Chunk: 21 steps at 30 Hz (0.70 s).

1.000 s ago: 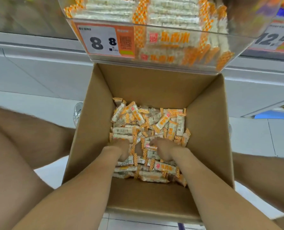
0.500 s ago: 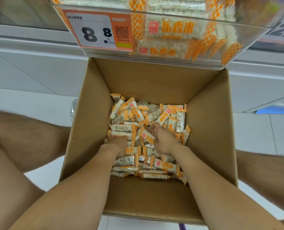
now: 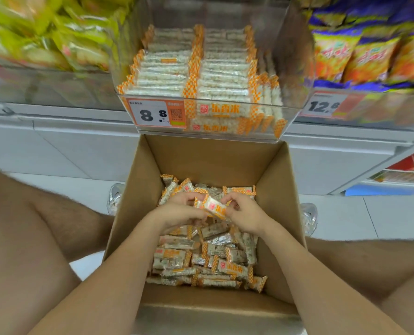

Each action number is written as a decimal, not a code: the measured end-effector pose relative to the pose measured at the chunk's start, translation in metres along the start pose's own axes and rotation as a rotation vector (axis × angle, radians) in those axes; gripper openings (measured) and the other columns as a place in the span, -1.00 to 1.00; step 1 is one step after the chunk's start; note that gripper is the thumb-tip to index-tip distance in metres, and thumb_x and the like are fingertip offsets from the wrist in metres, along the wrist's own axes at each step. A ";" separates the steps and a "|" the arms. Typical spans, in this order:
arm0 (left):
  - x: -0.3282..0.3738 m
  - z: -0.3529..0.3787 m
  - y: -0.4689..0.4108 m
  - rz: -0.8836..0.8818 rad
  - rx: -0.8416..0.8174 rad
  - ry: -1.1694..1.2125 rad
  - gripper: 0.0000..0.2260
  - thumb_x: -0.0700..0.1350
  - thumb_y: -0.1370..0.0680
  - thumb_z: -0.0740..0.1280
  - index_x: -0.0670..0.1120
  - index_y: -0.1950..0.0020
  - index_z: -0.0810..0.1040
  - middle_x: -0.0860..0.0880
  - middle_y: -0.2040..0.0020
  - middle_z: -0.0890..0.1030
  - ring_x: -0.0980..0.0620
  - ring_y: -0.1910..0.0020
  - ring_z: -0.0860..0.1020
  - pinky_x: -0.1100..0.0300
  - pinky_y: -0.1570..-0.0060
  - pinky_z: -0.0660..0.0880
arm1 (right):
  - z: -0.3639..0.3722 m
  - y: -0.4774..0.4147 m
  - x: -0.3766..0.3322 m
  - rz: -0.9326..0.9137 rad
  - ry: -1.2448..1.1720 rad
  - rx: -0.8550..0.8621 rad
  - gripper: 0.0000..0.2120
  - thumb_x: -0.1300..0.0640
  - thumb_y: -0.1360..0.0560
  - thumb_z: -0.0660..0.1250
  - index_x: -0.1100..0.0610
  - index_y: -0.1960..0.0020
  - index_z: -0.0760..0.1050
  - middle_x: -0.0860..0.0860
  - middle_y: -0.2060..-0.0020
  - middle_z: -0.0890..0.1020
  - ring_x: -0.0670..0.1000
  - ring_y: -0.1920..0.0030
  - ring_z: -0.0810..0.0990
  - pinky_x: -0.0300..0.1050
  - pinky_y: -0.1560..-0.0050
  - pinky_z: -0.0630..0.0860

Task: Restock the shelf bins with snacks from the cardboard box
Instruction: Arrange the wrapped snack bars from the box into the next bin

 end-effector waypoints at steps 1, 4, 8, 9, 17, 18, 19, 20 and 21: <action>0.012 0.001 0.007 0.028 0.002 -0.005 -0.57 -0.34 -0.48 0.56 -0.10 -0.30 0.57 -0.31 -0.21 0.64 -0.17 0.07 0.66 0.06 0.06 0.60 | -0.006 0.005 -0.010 -0.042 0.026 0.020 -0.84 0.23 -0.60 0.31 0.06 -0.13 0.55 0.03 0.15 0.54 -0.04 0.30 0.50 -0.10 0.26 0.51; 0.051 -0.001 0.028 0.151 0.045 -0.195 -0.69 -0.20 -0.50 0.58 -0.09 -0.22 0.66 -0.18 -0.09 0.70 -0.03 0.13 0.69 0.22 0.21 0.57 | -0.021 0.020 -0.037 -0.145 0.148 0.041 -0.81 0.13 -0.58 0.33 -0.10 -0.15 0.52 0.00 -0.10 0.47 0.03 -0.02 0.52 -0.03 -0.11 0.53; 0.105 -0.008 0.061 0.259 0.118 -0.361 -0.72 -0.20 -0.45 0.55 -0.02 -0.13 0.69 -0.10 0.03 0.73 0.06 0.16 0.64 -0.01 0.06 0.60 | -0.040 0.049 -0.086 -0.243 0.218 -0.026 -0.70 -0.06 -0.55 0.20 -0.18 -0.27 0.39 -0.10 -0.09 0.66 0.00 -0.06 0.64 0.08 -0.09 0.58; 0.119 -0.008 0.071 0.287 0.133 -0.370 -0.71 -0.19 -0.42 0.53 -0.01 -0.12 0.68 -0.11 0.04 0.73 0.03 0.18 0.64 -0.05 0.05 0.61 | -0.047 0.059 -0.099 -0.263 0.196 -0.026 -0.69 -0.07 -0.55 0.18 -0.17 -0.29 0.37 -0.13 -0.01 0.69 -0.05 0.02 0.66 0.07 -0.03 0.59; 0.213 -0.010 0.132 0.594 0.265 -0.316 -0.58 -0.03 -0.39 0.47 0.03 -0.25 0.62 0.09 0.04 0.73 0.10 0.08 0.64 0.07 -0.07 0.55 | -0.125 0.130 -0.169 -0.442 -0.102 0.252 -0.71 0.08 -0.53 0.32 -0.15 -0.22 0.50 -0.12 0.00 0.68 -0.02 0.08 0.69 0.19 0.03 0.64; 0.224 -0.010 0.136 0.634 0.271 -0.267 -0.57 -0.04 -0.39 0.45 0.01 -0.27 0.62 0.10 0.06 0.72 0.12 0.11 0.64 0.09 -0.05 0.56 | -0.135 0.134 -0.174 -0.459 -0.145 0.295 -0.73 0.11 -0.53 0.35 -0.12 -0.20 0.54 -0.10 -0.03 0.69 0.01 0.07 0.71 0.22 0.01 0.65; 0.234 -0.008 0.139 0.680 0.262 -0.224 -0.58 -0.07 -0.41 0.45 -0.01 -0.27 0.62 0.09 0.07 0.72 0.11 0.14 0.63 0.11 -0.01 0.58 | -0.145 0.137 -0.180 -0.475 -0.184 0.333 -0.75 0.14 -0.55 0.38 -0.09 -0.19 0.56 -0.07 -0.02 0.70 0.03 0.07 0.72 0.23 0.00 0.66; 0.245 -0.005 0.142 0.724 0.255 -0.205 -0.60 -0.10 -0.45 0.45 -0.01 -0.29 0.61 0.07 0.04 0.72 0.11 0.16 0.64 0.13 0.03 0.60 | -0.155 0.139 -0.186 -0.482 -0.204 0.367 -0.75 0.17 -0.56 0.41 -0.08 -0.18 0.56 -0.05 0.01 0.71 0.03 0.08 0.73 0.20 0.01 0.66; 0.255 -0.002 0.146 0.761 0.259 -0.211 -0.61 -0.12 -0.50 0.47 0.01 -0.34 0.58 0.07 0.00 0.72 0.12 0.16 0.65 0.16 0.07 0.61 | -0.165 0.140 -0.193 -0.490 -0.193 0.400 -0.73 0.17 -0.56 0.43 -0.11 -0.19 0.56 -0.05 0.05 0.71 0.02 0.11 0.73 0.14 0.05 0.67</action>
Point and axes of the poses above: each hand's wrist, its own y-axis away from the middle knuckle, its own z-axis out of the palm, x = y × z, the point moved 6 cm from there along -y, towards the middle knuckle
